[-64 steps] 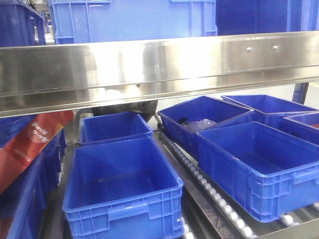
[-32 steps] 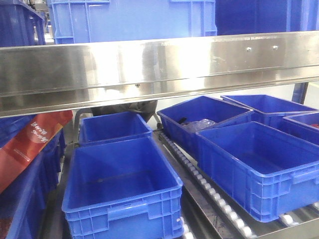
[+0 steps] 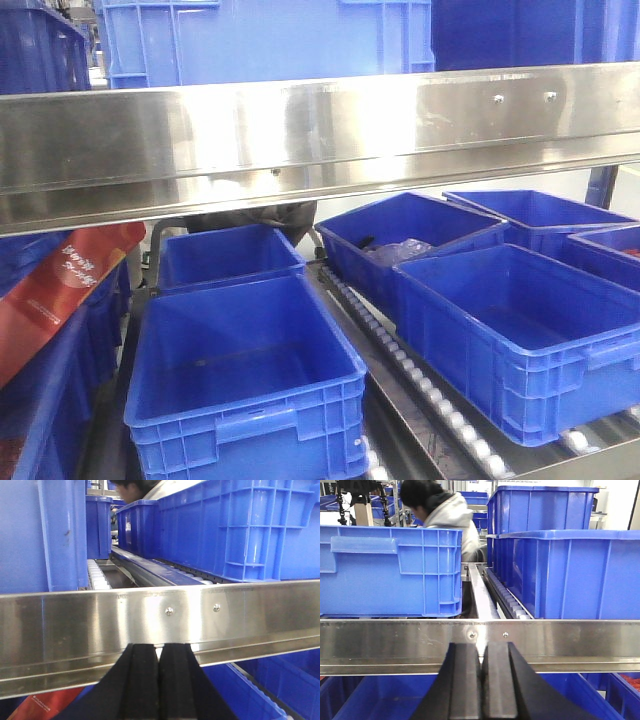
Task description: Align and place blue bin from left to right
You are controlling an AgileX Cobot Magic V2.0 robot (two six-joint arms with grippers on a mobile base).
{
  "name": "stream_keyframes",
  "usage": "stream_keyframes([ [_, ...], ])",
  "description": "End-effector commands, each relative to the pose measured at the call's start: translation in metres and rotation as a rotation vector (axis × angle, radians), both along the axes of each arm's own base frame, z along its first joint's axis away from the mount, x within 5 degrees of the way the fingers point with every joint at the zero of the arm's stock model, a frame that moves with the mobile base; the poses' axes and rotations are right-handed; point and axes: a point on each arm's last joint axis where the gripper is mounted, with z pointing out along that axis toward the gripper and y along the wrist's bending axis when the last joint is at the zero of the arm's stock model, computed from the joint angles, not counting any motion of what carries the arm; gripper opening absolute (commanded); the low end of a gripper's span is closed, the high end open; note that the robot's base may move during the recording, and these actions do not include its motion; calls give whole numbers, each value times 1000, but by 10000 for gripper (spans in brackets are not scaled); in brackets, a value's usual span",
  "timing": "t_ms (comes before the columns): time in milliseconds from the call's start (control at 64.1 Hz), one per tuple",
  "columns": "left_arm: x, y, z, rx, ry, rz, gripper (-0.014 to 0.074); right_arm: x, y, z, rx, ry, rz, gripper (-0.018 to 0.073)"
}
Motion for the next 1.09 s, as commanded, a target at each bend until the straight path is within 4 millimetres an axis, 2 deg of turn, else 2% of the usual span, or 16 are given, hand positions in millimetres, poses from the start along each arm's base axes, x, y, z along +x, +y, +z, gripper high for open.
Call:
stream_keyframes([
  [0, -1, 0, 4, -5, -39, 1, -111, -1, -1, 2, -9, -31, -8, -67],
  [577, -1, 0, 4, -5, -39, 1, -111, -1, -1, 2, -9, -30, -10, -67],
  [718, -1, 0, 4, -5, -39, 1, -111, -1, -7, -3, -48, 16, -84, -67],
  [858, -1, 0, 4, -5, -39, 1, -111, -7, -17, -23, -47, 35, -219, -67],
  [1077, -1, 0, 4, -5, -39, 1, -111, -23, -20, -74, -46, -16, -291, -67],
])
